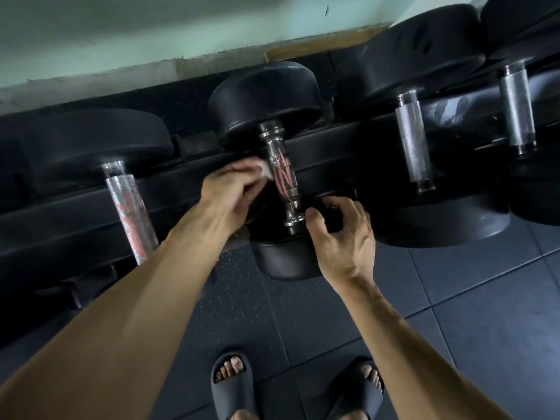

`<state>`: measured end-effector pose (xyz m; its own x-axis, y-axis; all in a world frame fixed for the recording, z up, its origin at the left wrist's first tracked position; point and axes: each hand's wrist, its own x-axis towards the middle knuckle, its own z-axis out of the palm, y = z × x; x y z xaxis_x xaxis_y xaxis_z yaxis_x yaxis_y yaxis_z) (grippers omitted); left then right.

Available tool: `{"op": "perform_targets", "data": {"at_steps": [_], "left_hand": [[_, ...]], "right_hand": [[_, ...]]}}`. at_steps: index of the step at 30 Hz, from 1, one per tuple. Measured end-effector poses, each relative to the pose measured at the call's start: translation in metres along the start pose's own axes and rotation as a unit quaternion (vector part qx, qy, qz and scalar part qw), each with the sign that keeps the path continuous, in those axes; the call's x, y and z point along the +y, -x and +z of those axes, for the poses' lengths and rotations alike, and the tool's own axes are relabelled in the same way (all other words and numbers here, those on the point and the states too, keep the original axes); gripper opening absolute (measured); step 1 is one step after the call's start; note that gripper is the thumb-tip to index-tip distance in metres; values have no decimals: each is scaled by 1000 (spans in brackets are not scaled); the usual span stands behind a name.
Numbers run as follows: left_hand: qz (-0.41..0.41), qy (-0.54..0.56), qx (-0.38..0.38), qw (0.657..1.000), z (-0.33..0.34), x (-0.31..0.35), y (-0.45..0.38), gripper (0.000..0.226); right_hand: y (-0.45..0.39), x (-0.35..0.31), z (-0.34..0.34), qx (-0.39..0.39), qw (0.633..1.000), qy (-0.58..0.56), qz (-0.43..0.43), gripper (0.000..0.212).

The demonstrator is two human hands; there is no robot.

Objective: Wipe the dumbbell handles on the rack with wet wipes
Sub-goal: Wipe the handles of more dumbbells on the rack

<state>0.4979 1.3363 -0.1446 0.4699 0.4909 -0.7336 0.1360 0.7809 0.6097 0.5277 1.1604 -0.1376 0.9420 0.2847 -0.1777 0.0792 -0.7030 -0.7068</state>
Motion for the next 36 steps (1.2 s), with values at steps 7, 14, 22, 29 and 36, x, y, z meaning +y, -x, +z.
{"op": "perform_targets", "data": {"at_steps": [7, 14, 22, 29, 36], "left_hand": [[-6, -90, -17, 996, 0, -12, 2, 18], [53, 60, -32, 996, 9, 2, -14, 14], [53, -81, 0, 995, 0, -7, 0, 16], [10, -12, 28, 999, 9, -13, -2, 14], [42, 46, 45, 997, 19, 4, -5, 17]], "right_hand": [[-3, 3, 1, 4, 1000, -4, -14, 58], [-4, 5, 1, -11, 1000, -4, -6, 60], [-5, 5, 2, -5, 1000, -3, -12, 56], [-6, 7, 2, -6, 1000, -6, -3, 53], [-5, 6, 2, -7, 1000, -3, -8, 57]]}}
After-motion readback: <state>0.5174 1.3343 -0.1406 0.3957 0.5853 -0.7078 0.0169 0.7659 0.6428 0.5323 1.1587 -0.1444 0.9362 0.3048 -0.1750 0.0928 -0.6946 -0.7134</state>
